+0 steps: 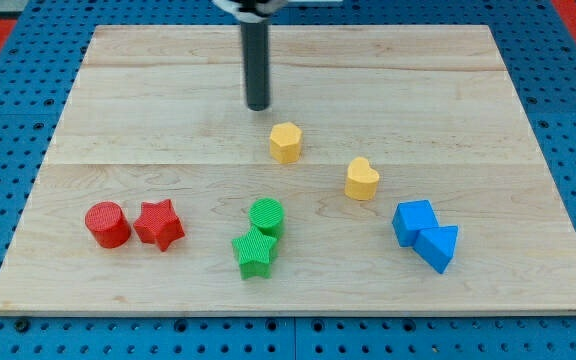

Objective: Push the red star into the red circle

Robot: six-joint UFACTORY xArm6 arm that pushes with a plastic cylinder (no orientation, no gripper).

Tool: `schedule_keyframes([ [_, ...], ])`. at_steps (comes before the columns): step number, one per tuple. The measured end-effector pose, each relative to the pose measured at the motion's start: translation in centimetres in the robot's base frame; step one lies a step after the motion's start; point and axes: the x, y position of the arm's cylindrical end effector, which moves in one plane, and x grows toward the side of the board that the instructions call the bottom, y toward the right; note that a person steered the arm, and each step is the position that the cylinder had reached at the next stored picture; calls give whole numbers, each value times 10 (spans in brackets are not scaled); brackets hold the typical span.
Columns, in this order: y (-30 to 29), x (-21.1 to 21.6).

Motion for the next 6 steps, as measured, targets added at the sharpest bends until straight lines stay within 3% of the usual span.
schedule_keyframes([
  [1, -35, 66],
  [2, -20, 96],
  [6, -23, 121],
])
